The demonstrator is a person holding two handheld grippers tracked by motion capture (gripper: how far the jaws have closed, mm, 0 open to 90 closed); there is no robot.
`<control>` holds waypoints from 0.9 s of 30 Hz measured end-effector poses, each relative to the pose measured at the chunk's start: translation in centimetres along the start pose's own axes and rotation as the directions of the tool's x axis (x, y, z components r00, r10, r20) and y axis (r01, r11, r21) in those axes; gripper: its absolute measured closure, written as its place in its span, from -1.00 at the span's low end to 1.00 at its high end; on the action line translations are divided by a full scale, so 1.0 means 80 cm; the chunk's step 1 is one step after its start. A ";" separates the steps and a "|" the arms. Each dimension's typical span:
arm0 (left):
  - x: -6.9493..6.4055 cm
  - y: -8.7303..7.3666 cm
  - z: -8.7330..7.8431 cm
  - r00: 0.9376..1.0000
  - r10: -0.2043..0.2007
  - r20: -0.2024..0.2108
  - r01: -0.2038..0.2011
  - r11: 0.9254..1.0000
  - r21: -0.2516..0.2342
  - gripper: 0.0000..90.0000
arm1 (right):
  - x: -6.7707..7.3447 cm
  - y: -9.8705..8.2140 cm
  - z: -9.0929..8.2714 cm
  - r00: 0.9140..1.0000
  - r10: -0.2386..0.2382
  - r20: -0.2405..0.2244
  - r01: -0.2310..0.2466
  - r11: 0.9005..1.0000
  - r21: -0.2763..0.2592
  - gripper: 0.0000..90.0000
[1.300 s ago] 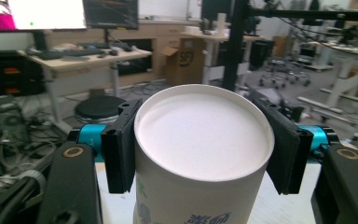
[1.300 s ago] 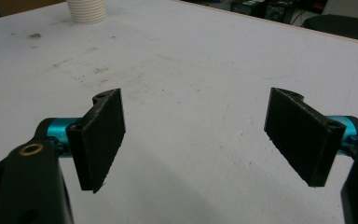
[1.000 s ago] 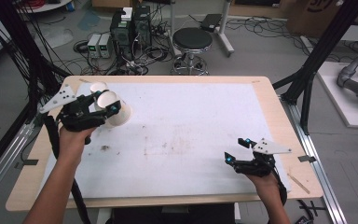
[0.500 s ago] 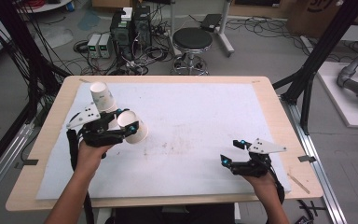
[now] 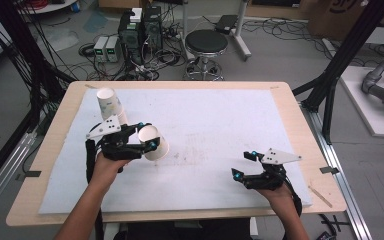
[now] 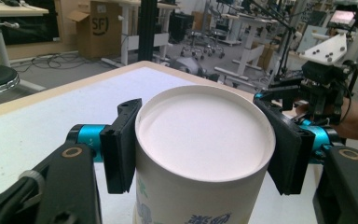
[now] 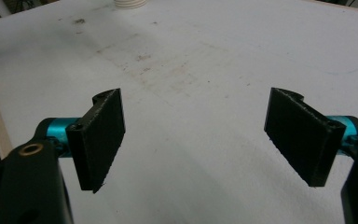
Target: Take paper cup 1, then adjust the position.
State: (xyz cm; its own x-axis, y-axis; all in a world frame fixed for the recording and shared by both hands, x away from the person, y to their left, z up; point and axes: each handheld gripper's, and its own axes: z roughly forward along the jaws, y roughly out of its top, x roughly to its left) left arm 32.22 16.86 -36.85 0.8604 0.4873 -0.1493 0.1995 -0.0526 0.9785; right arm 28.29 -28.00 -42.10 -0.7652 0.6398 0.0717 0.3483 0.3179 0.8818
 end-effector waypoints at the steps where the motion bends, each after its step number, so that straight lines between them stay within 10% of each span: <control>1: -0.001 0.000 0.001 1.000 0.003 0.008 -0.003 1.000 0.001 -0.20 | 0.002 0.000 0.000 1.000 0.004 -0.004 -0.004 1.000 0.002 -0.54; 27: -0.020 -0.002 0.020 0.995 0.006 0.095 -0.009 0.999 0.031 -0.21 | 0.022 0.040 0.032 0.980 -0.063 -0.188 0.065 0.998 0.000 -0.54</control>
State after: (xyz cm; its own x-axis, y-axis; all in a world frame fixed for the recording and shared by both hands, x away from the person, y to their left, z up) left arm 31.55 14.66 -37.00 0.9024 0.4016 -0.1563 0.2063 -0.0842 0.9749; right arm 29.45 -24.06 -40.38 -0.8740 0.4752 0.1020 0.2981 0.3584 0.8847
